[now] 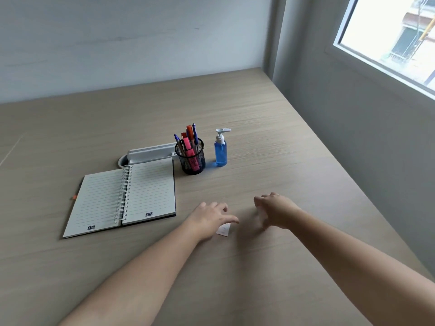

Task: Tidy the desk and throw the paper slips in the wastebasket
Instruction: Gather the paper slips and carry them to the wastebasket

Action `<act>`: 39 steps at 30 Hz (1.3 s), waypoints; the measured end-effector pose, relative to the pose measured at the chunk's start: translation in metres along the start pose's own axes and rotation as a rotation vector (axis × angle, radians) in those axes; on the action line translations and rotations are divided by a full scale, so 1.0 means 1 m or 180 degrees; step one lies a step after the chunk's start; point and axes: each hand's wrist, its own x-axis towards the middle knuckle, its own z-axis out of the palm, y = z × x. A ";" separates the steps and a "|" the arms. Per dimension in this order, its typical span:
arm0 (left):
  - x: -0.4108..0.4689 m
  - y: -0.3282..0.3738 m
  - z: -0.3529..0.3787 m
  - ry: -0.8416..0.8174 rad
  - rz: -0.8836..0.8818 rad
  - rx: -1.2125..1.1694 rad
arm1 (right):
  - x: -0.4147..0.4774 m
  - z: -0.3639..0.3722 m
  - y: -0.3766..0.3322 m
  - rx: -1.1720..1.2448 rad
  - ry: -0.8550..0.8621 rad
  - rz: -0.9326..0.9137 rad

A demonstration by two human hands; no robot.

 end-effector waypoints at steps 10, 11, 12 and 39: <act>0.009 -0.011 -0.009 -0.0186 0.0762 0.0784 | -0.015 0.004 0.010 0.0693 0.0130 0.0255; 0.010 -0.011 -0.009 -0.0206 0.0773 0.0820 | -0.016 0.004 0.009 0.0718 0.0127 0.0270; 0.010 -0.012 -0.009 -0.0219 0.0777 0.0827 | -0.016 0.003 0.009 0.0747 0.0115 0.0294; 0.015 0.033 -0.026 0.0263 -0.1465 -0.5153 | -0.024 -0.011 -0.007 0.3710 0.0396 0.0564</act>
